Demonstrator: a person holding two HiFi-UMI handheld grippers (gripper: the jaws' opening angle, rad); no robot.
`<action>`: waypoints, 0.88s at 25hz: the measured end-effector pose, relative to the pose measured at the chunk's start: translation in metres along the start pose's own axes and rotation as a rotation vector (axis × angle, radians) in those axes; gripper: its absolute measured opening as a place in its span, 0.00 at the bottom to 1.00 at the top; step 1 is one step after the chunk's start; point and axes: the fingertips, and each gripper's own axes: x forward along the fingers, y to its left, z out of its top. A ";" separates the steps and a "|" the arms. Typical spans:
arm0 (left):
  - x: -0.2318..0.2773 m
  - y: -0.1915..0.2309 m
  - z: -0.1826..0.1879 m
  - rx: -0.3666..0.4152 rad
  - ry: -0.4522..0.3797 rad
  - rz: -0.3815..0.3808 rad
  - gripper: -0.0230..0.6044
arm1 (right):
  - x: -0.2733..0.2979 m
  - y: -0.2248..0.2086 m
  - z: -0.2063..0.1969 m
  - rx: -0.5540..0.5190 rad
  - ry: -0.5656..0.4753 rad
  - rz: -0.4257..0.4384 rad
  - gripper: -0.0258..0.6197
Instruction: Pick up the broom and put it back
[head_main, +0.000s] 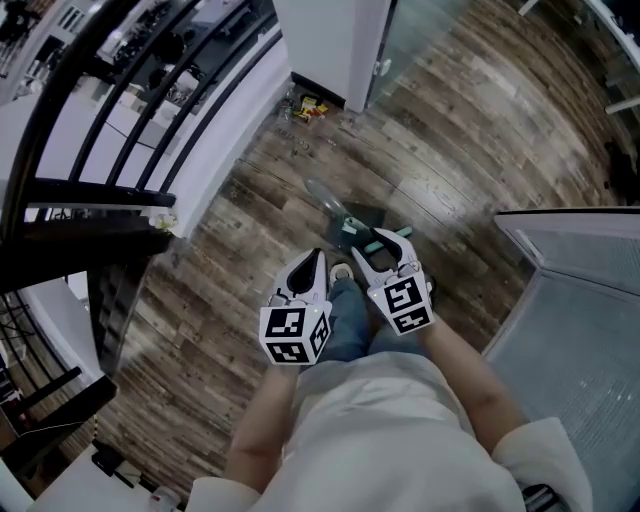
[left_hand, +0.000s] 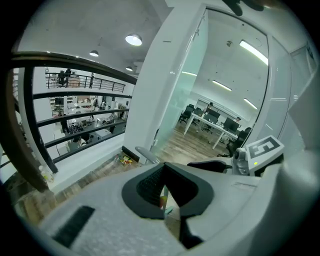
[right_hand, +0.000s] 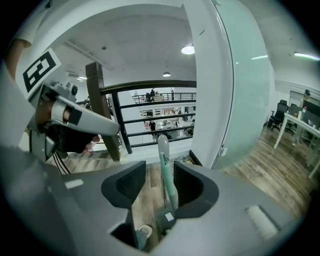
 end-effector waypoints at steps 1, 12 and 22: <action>0.002 0.001 0.000 0.000 0.002 -0.001 0.04 | 0.005 -0.001 -0.002 -0.008 0.006 0.000 0.32; 0.020 0.016 -0.009 -0.012 0.022 -0.002 0.04 | 0.046 -0.013 -0.026 -0.072 0.069 -0.021 0.33; 0.026 0.026 -0.018 -0.027 0.034 -0.005 0.04 | 0.071 -0.016 -0.047 -0.093 0.117 -0.040 0.29</action>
